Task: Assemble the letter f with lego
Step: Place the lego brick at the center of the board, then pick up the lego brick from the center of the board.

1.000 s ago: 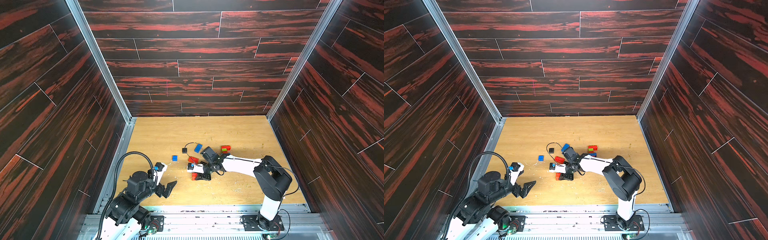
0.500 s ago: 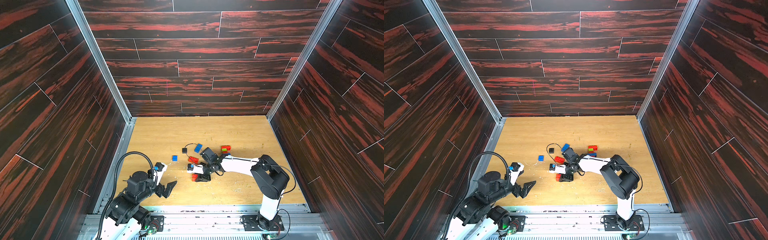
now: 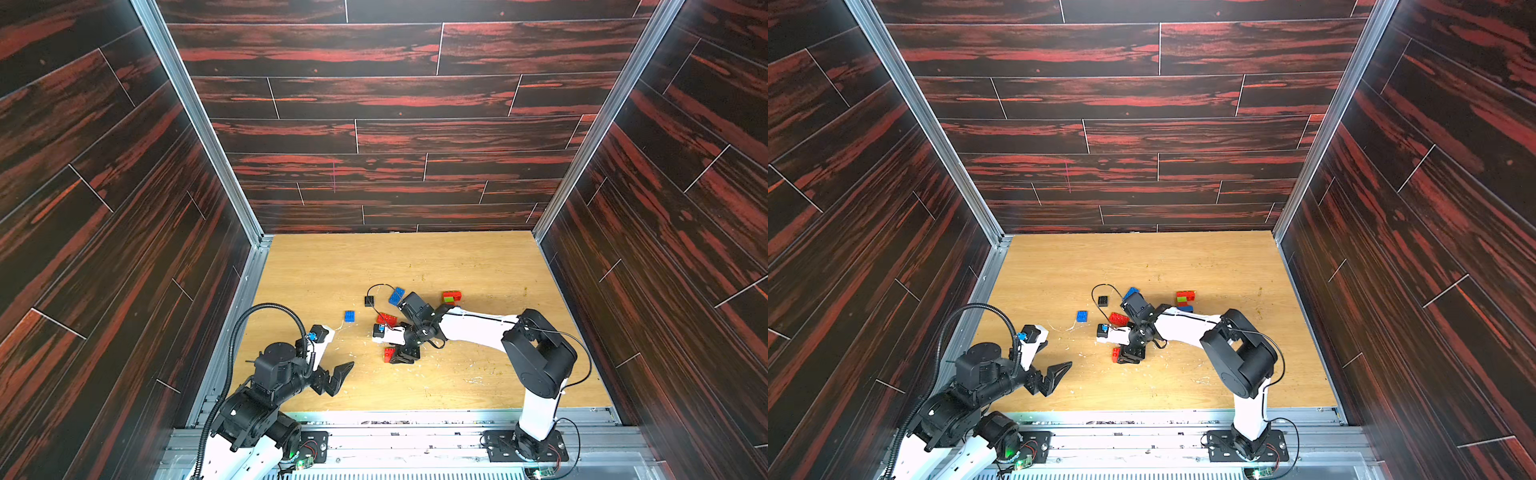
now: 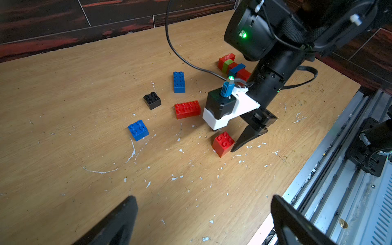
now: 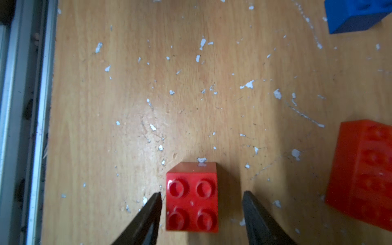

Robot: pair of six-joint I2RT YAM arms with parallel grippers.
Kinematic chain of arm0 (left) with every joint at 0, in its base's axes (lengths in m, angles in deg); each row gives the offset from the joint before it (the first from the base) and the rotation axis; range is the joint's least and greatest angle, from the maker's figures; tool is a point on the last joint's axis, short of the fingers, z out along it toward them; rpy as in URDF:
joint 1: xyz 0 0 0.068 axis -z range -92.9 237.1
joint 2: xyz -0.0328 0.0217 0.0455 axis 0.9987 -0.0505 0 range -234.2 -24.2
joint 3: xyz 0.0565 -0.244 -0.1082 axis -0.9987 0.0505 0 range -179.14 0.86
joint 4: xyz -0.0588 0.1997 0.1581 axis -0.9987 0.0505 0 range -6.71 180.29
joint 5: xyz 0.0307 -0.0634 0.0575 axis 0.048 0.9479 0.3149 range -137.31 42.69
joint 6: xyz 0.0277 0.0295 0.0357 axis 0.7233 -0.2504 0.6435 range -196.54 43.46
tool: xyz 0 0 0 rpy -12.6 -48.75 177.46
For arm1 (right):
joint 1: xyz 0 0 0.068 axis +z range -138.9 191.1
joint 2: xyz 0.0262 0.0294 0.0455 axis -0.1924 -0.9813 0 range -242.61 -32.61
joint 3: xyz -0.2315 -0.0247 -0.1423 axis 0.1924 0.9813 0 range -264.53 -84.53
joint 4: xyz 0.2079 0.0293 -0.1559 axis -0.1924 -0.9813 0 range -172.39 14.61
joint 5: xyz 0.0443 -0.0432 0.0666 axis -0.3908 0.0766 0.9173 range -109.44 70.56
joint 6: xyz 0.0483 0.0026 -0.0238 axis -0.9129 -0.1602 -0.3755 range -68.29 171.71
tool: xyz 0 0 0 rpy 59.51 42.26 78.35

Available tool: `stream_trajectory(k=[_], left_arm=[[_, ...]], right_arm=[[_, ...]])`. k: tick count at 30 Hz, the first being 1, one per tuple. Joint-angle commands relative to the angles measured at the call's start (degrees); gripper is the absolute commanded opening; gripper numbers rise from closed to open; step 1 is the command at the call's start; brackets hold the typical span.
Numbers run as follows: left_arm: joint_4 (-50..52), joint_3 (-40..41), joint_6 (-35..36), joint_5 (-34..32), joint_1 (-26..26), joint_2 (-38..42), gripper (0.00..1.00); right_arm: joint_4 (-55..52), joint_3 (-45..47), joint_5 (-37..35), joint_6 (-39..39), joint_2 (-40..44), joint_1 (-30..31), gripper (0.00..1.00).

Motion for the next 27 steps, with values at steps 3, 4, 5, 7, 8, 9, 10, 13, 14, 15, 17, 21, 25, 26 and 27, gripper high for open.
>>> stream_trajectory(k=[3,4,5,7,8,9,10,13,14,15,17,21,25,26,27], left_arm=[[-0.4,0.4,-0.1,0.5,0.1,0.1,1.00],[-0.4,0.4,-0.1,0.6,0.1,0.1,1.00],[-0.4,0.4,-0.1,0.5,0.1,0.2,1.00],[-0.4,0.4,-0.2,0.5,0.1,0.2,1.00],[-0.4,0.4,-0.2,0.4,0.1,0.3,1.00],[-0.4,0.4,-0.2,0.4,0.1,0.4,1.00],[-0.4,0.4,-0.2,0.2,0.1,0.4,1.00],[-0.3,0.3,-0.3,0.0,0.1,0.8,1.00],[-0.2,0.3,-0.4,-0.1,0.1,0.9,1.00],[-0.2,0.3,-0.3,-0.2,0.1,1.1,1.00],[-0.2,0.3,-0.2,-0.2,0.1,1.2,1.00],[-0.1,0.3,-0.3,-0.4,0.2,1.2,1.00],[-0.1,0.3,-0.2,-0.3,0.2,1.2,1.00],[-0.1,0.3,-0.2,-0.4,0.1,1.2,1.00],[-0.1,0.3,-0.1,-0.4,0.2,1.3,1.00]], right_arm=[[-6.6,-3.4,0.4,-0.8,4.4,0.4,0.64],[-7.5,-4.5,0.4,-0.9,4.3,0.4,0.64],[-8.5,-5.7,0.6,-1.0,4.1,0.3,0.64],[-10.4,-8.7,0.4,-1.8,3.1,0.1,0.64],[-11.4,-10.7,0.0,-2.5,2.2,-0.1,0.64],[-12.2,-12.2,-0.5,-3.2,1.5,-0.2,0.64],[-13.7,-14.8,-1.7,-4.5,0.1,-0.4,0.64],[-17.7,-22.0,-6.0,-7.4,-4.0,-0.9,0.64],[-19.1,-24.6,-6.9,-8.5,-5.5,-1.1,0.64],[-20.5,-26.6,-6.8,-8.9,-6.7,-1.4,0.64],[-23.3,-30.8,-6.9,-9.8,-9.2,-1.9,0.64],[-27.7,-37.1,-8.5,-10.3,-13.6,-2.3,0.64],[-30.8,-41.5,-9.4,-10.4,-17.3,-2.4,0.64],[-30.9,-42.0,-9.5,-10.6,-17.8,-2.5,0.64],[-30.9,-42.3,-9.9,-10.8,-18.4,-2.5,0.64]])
